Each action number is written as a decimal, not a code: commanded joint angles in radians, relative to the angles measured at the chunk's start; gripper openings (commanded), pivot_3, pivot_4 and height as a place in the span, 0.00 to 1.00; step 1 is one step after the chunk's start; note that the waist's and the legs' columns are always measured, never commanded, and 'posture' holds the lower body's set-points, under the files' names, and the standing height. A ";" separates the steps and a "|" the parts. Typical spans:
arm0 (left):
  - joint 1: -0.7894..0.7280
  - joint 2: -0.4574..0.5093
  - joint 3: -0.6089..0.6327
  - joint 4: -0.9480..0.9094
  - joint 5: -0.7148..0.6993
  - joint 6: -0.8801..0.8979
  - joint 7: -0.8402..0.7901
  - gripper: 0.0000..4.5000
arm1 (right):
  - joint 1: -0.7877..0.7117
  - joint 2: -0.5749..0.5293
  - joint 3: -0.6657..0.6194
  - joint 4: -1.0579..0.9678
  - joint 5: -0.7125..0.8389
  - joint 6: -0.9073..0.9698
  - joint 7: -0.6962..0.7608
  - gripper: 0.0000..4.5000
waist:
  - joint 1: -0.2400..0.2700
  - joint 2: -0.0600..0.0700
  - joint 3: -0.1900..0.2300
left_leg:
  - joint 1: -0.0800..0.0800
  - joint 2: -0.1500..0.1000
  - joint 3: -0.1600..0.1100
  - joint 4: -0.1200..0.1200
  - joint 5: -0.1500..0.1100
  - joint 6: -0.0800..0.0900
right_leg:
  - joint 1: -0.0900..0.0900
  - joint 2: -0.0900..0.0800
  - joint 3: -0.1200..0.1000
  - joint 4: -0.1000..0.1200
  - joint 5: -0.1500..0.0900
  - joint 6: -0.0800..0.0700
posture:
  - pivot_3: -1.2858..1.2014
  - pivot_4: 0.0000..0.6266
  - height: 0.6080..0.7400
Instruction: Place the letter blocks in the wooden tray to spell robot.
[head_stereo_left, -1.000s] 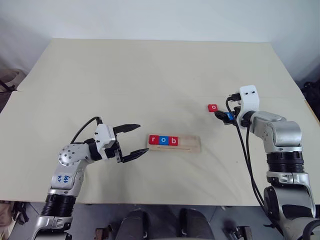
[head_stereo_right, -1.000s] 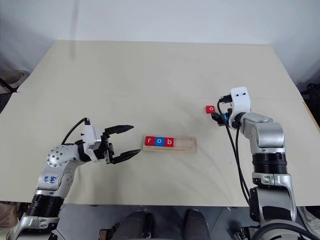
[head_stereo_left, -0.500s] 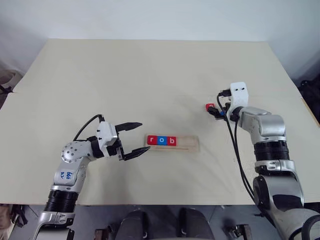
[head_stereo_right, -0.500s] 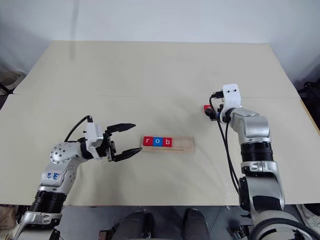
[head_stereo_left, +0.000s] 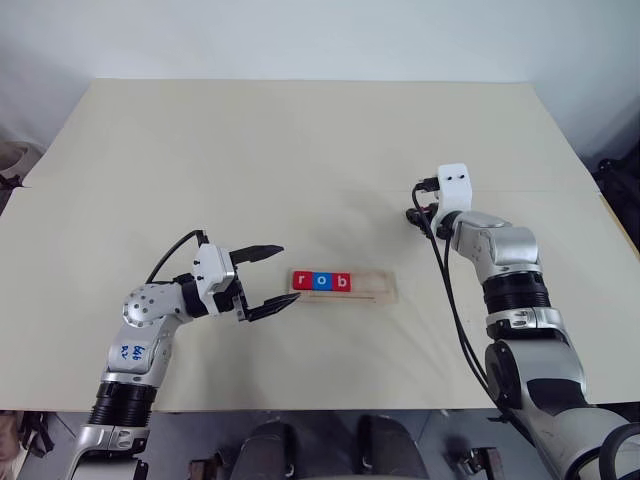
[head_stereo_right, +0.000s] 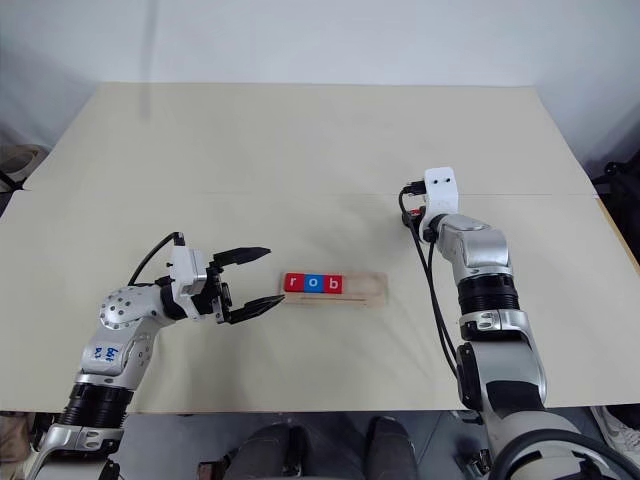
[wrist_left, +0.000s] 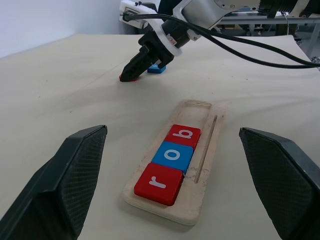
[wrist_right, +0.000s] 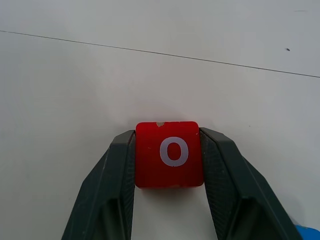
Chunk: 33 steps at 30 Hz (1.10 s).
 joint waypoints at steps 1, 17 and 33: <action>0.003 0.000 0.012 -0.032 -0.002 -0.018 0.002 1.00 | 0.020 -0.001 -0.004 -0.063 0.001 0.031 -0.005 0.32 | 0.000 0.000 0.000 | 0.000 0.000 0.000 0.000 0.000 0.000 | 0.000 0.000 0.000 0.000 0.000 0.000 | 0.52 0.24 1.00; -0.012 -0.005 0.007 -0.017 0.000 -0.020 -0.005 1.00 | 0.075 0.001 -0.027 -0.197 0.023 0.116 -0.007 0.71 | 0.000 0.000 0.000 | 0.000 0.000 0.000 0.000 0.000 0.000 | 0.000 0.000 0.000 0.000 0.000 0.000 | 0.52 0.24 1.00; -0.014 -0.001 0.011 -0.013 -0.003 -0.016 -0.015 1.00 | 0.207 -0.041 -0.034 -0.524 0.078 0.289 0.045 0.43 | 0.003 0.000 0.000 | -0.001 0.000 0.000 0.000 0.000 0.000 | 0.000 0.000 0.000 0.000 0.000 0.000 | 0.52 0.24 1.00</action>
